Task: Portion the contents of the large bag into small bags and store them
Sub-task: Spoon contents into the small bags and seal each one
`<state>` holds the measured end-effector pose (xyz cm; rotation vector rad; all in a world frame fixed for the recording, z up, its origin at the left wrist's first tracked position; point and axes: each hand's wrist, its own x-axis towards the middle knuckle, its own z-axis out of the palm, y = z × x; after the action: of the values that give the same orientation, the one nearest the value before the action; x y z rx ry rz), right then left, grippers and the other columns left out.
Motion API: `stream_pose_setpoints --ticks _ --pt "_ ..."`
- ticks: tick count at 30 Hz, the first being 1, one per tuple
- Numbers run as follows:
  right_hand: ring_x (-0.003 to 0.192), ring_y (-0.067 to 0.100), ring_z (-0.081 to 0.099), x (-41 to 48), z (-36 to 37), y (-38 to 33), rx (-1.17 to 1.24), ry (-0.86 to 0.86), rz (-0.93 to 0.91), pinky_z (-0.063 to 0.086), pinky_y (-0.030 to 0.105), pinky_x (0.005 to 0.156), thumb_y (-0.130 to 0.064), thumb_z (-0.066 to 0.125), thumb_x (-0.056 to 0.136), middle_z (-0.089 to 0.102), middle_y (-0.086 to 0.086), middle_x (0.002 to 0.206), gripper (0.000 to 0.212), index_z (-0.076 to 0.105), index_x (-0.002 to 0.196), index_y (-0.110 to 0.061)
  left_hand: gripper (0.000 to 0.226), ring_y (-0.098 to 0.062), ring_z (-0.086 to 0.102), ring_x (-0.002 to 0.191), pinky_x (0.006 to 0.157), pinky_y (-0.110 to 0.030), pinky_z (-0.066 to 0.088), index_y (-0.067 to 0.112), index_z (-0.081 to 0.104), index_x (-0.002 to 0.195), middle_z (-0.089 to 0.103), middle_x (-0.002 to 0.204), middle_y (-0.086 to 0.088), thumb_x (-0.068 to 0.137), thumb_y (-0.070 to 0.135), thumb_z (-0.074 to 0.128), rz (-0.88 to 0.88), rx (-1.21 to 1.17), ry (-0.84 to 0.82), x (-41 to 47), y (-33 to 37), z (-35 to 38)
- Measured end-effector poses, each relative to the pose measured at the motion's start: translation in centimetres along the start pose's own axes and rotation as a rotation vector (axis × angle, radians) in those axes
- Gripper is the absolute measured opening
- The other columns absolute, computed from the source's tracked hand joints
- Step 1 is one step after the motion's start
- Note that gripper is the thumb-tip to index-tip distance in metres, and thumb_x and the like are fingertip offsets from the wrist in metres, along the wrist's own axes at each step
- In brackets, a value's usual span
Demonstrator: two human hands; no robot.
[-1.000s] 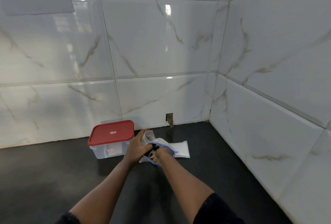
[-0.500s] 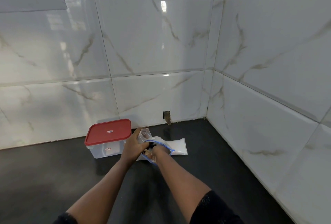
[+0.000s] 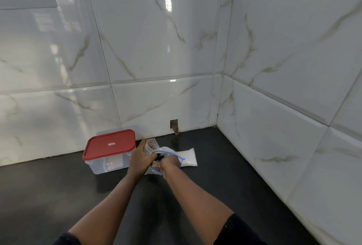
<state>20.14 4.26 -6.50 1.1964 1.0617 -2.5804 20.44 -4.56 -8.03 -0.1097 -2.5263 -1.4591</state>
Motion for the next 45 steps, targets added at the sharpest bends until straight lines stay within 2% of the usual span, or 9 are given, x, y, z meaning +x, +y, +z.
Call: stream_pose_setpoints --ticks 7,11,18,23,28,34,37,42,45 --pt "0.114 0.034 0.058 0.8 -0.8 -0.7 -0.306 -0.007 -0.09 0.052 0.039 0.094 -0.001 0.03 0.101 0.053 0.023 0.127 0.033 0.045 0.131 0.001 0.044 -0.02 0.056 0.092 0.077 -0.027 0.043 0.011 0.051 0.121 0.058 0.101 -0.003 0.08 0.008 0.067 -0.038 -0.009 -0.006 0.4 0.3 0.5" --pt "0.098 0.023 0.061 1.7 -2.1 -2.4 -0.651 -0.064 -0.275 0.054 0.027 0.086 0.001 0.044 0.095 0.057 0.017 0.114 0.036 0.045 0.13 0.005 0.048 -0.022 0.057 0.098 0.093 -0.047 0.045 0.017 0.052 0.12 0.059 0.102 0.001 0.076 0.019 0.071 -0.075 0.003 0.014 0.7 0.0 0.9" --pt "0.09 0.038 0.069 0.9 -3.0 -6.0 -0.586 -0.096 -0.216 0.059 0.038 0.077 0.017 0.046 0.087 0.055 0.018 0.091 0.034 0.052 0.12 0.011 0.057 -0.022 0.06 0.096 0.091 -0.054 0.046 0.036 0.05 0.111 0.063 0.099 0.005 0.056 0.037 0.064 -0.128 -0.04 0.031 1.7 -0.5 1.2" --pt "0.063 0.029 0.064 -0.3 -4.0 -8.0 -0.646 -0.131 -0.187 0.055 0.026 0.045 0.018 0.042 0.089 0.055 0.027 0.11 0.034 0.051 0.121 0.013 0.057 -0.023 0.06 0.097 0.089 -0.054 0.048 0.036 0.049 0.11 0.063 0.099 0.004 0.056 0.034 0.064 -0.11 -0.065 0.018 1.9 -0.1 1.4" --pt "0.103 0.03 0.065 -1.4 -4.8 -10.4 -0.763 -0.189 -0.122 0.055 0.026 0.085 0.015 0.04 0.092 0.058 0.03 0.116 0.033 0.047 0.124 0.017 0.064 -0.024 0.06 0.099 0.091 -0.054 0.047 0.033 0.048 0.117 0.063 0.106 0.001 0.056 0.039 0.065 -0.118 -0.047 0.004 2.1 -0.6 1.8" --pt "0.055 0.025 0.063 -3.2 -5.1 -13.7 -0.775 -0.261 -0.082 0.051 0.017 0.038 0.015 0.028 0.095 0.055 0.026 0.076 0.033 0.053 0.073 0.013 0.062 -0.025 0.056 0.106 0.096 -0.052 0.043 0.026 0.047 0.125 0.061 0.115 -0.002 0.069 0.027 0.075 -0.123 -0.027 -0.009 2.0 -0.1 2.0" --pt "0.04 0.022 0.064 -4.1 -4.9 -14.6 -0.725 -0.29 -0.104 0.051 0.016 0.038 0.016 0.028 0.094 0.055 0.026 0.075 0.029 0.055 0.082 0.017 0.059 -0.025 0.056 0.106 0.096 -0.052 0.044 0.024 0.048 0.123 0.061 0.115 -0.003 0.072 0.02 0.076 -0.116 -0.018 -0.014 2.1 -0.1 2.1" --pt "0.065 0.028 0.06 -4.7 -3.7 -13.7 -0.684 -0.337 -0.25 0.054 0.017 0.043 0.019 0.033 0.091 0.055 0.025 0.075 0.025 0.055 0.079 0.016 0.06 -0.025 0.055 0.112 0.098 -0.045 0.046 0.016 0.046 0.127 0.059 0.122 -0.005 0.074 0.014 0.075 -0.084 -0.001 -0.029 2.0 0.4 2.4" --pt "0.067 0.025 0.064 -4.4 -2.7 -12.5 -0.836 -0.317 -0.391 0.059 0.021 0.057 0.013 0.044 0.09 0.062 0.024 0.086 0.02 0.059 0.103 0.018 0.064 -0.027 0.053 0.114 0.1 -0.05 0.043 0.016 0.043 0.129 0.057 0.125 -0.006 0.074 0.015 0.075 -0.07 0.021 -0.026 2.1 0.4 2.5"
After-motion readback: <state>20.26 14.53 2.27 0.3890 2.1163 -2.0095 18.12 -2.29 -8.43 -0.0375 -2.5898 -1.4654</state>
